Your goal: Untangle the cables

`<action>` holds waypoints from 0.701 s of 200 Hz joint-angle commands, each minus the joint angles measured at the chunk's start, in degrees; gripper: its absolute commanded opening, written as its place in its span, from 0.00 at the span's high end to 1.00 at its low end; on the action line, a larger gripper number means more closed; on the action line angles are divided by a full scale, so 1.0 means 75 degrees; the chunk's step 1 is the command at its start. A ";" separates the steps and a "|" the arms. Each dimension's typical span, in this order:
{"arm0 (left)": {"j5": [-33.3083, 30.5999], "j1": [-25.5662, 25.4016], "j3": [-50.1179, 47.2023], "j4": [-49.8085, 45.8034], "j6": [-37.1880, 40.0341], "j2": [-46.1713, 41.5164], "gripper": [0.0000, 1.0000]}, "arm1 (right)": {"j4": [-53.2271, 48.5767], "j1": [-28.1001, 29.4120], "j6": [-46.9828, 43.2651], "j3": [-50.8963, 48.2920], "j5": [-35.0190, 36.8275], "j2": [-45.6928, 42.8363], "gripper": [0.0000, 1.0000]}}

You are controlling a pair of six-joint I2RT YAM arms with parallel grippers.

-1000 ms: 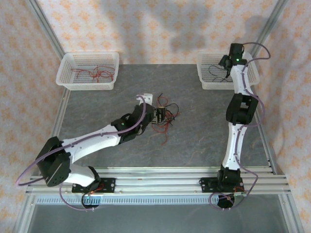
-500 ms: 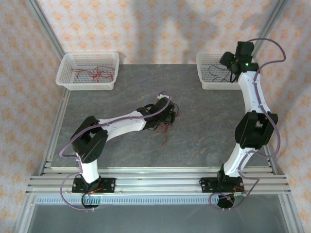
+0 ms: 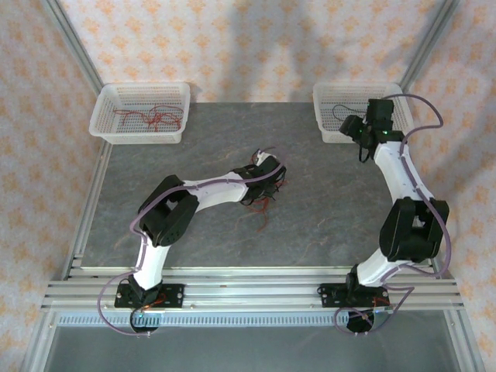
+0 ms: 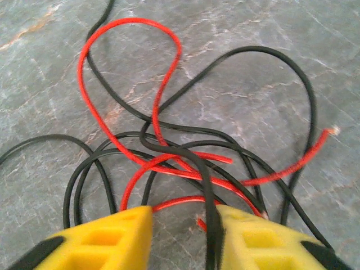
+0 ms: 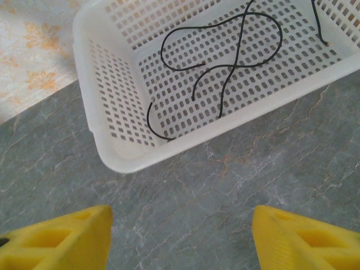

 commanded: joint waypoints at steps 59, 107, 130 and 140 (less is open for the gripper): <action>-0.0538 0.0006 -0.0322 0.0947 0.0011 -0.0984 1.00 | 0.0678 0.0309 0.0387 -0.1262 -0.0776 -0.1197 0.39; 0.0139 -0.0042 -0.0066 0.0631 0.0011 -0.2108 1.00 | 0.1491 0.0671 0.0933 -0.2457 -0.2646 -0.1616 0.42; 0.0458 -0.0037 0.0046 0.0554 -0.0022 -0.2403 1.00 | 0.2076 0.1186 0.1356 -0.2938 -0.3537 -0.1532 0.43; 0.0561 -0.0046 0.0081 0.0557 -0.0029 -0.2488 1.00 | 0.2385 0.1491 0.1597 -0.3139 -0.3749 -0.1463 0.43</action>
